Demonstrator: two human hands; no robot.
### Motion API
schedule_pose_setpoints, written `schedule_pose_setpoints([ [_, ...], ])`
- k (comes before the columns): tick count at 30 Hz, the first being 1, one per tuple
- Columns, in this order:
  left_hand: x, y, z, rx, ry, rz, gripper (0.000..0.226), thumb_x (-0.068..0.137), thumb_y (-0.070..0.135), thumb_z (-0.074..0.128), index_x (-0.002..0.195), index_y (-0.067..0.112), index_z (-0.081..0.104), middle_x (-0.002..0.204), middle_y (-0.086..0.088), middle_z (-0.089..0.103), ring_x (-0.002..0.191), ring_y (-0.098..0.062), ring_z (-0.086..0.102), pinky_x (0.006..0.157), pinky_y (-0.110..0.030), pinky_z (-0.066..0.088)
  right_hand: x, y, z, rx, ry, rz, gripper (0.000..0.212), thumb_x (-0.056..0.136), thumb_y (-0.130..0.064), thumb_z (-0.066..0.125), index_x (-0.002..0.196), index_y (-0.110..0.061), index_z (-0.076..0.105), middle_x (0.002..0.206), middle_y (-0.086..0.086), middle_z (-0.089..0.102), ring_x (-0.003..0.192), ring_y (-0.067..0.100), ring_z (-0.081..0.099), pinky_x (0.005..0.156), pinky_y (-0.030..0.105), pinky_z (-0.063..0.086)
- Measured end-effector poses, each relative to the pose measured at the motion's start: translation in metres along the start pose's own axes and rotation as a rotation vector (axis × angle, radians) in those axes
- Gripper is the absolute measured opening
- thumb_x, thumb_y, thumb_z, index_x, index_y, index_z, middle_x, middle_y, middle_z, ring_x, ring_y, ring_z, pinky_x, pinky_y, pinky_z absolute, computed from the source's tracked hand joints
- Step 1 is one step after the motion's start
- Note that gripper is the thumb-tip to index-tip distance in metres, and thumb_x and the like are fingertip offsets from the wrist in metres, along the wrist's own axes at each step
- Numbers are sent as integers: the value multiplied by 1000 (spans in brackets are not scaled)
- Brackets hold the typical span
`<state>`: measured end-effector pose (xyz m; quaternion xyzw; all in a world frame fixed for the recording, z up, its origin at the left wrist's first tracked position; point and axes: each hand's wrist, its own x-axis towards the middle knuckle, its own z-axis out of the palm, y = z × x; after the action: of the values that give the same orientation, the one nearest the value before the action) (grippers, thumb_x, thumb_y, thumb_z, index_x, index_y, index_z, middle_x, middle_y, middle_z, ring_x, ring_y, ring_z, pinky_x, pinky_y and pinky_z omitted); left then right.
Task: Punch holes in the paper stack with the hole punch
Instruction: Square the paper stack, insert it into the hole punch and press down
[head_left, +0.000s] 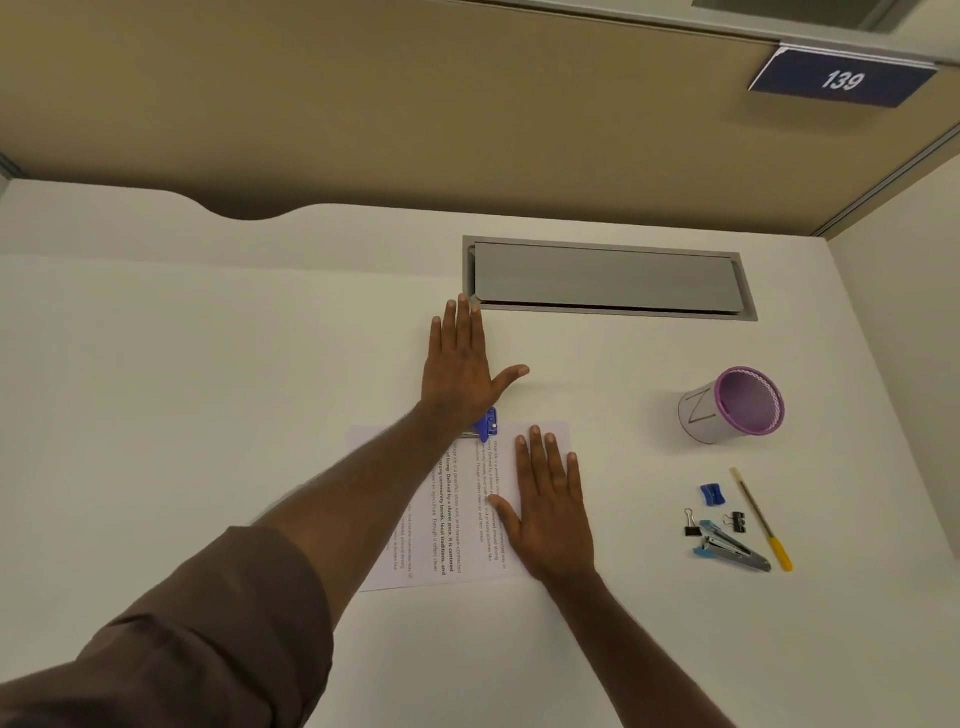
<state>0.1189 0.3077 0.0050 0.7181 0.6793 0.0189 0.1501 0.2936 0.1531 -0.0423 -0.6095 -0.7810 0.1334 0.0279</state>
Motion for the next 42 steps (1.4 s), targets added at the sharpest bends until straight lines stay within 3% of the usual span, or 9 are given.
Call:
schedule_pose_setpoints([
  [5,2,-3,7,-27,-2,-11,120,74,90,-10,160,7,-13,170,-14,-16,158,-32,-13,124,-45,-11,-1,-1,-3,4,-2,0,84,98,-67,30,160,-20,0,169,0,-3,156,22,-2,124,53,12],
  [9,6,-5,14,-56,-62,-64,113,78,85,-5,161,8,-10,170,-12,-15,158,-32,-13,127,-52,-5,-1,0,-1,8,3,1,83,98,-67,31,160,-20,2,169,0,-2,156,22,-1,124,54,12],
  [19,15,-8,33,96,-46,-57,103,83,77,-13,160,8,-12,170,-13,-17,157,-35,-14,125,-62,-2,0,3,6,-2,36,-9,84,97,-65,36,160,-19,5,169,2,1,156,23,0,125,49,4],
  [30,14,-4,11,-62,-191,-46,101,89,78,5,159,10,-18,169,-11,-21,156,-33,-19,121,-64,-9,0,4,5,-12,28,-17,84,98,-64,35,160,-18,2,169,2,-2,156,22,-2,124,49,4],
  [42,-60,-55,-33,-275,-193,-32,79,104,55,35,163,18,-1,172,-5,9,158,-24,12,128,-49,14,-1,4,3,-19,50,-30,83,99,-63,31,160,-17,-1,169,3,-5,155,22,-4,124,50,7],
])
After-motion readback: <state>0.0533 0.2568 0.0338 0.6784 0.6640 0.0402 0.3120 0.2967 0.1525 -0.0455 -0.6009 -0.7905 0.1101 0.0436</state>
